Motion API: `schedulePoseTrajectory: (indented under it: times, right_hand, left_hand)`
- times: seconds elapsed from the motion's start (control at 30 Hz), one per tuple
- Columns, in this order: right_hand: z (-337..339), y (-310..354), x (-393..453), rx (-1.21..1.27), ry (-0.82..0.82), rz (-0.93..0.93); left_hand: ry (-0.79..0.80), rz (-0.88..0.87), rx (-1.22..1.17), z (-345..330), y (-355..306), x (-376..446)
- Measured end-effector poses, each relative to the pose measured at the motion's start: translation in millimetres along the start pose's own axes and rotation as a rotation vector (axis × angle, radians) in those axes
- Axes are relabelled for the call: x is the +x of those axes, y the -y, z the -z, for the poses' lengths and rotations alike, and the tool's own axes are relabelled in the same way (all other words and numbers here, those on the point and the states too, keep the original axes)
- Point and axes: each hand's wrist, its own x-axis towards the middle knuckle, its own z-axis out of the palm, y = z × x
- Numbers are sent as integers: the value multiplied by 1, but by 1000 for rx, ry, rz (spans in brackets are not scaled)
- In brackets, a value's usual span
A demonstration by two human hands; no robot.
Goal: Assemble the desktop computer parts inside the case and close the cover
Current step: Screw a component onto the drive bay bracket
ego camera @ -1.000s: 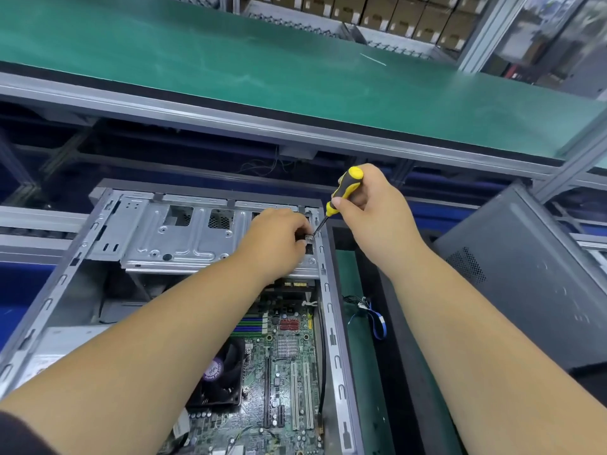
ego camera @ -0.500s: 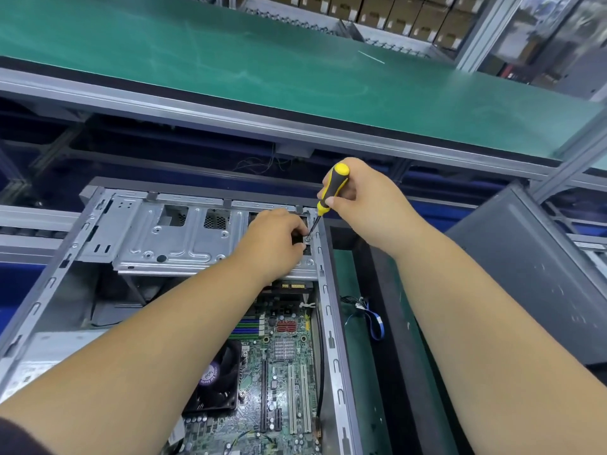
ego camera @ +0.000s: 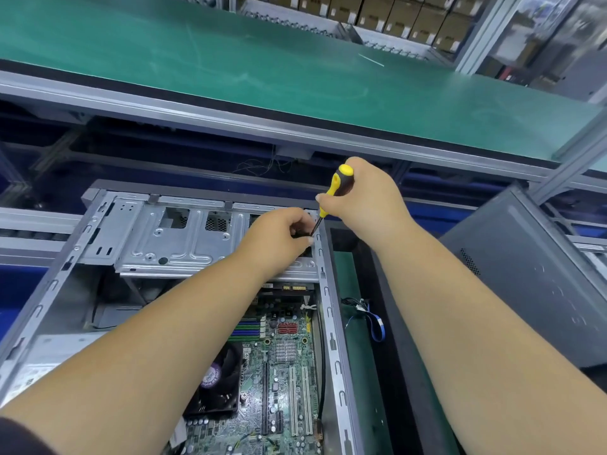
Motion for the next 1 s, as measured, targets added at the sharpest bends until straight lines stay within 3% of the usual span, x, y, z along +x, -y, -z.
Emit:
schedulePoseTrajectory:
  times: [0.13,0.37,0.47,0.53,0.67,0.83,1.0]
  right_hand:
    - [-3,1,0,-19,-37,-27]
    - [-1,1,-1,-85,72,-34]
    - [8,0,-7,162,61,-27]
    - [21,2,-10,312,90,86]
    - [32,7,-5,101,104,236]
    - [24,8,3,-36,-17,205]
    - [12,11,1,-179,-116,142]
  left_hand:
    - [-30,-19,-261,-4,-10,5]
    - [-148,-129,-298,-3,-17,10]
    - [-141,-110,-274,-3,-14,10]
    - [-131,-118,-261,-2,-13,9]
    - [-109,-137,-222,1,-15,9]
    - [-165,-122,-467,2,-24,9]
    - [-181,-142,-368,2,-28,12]
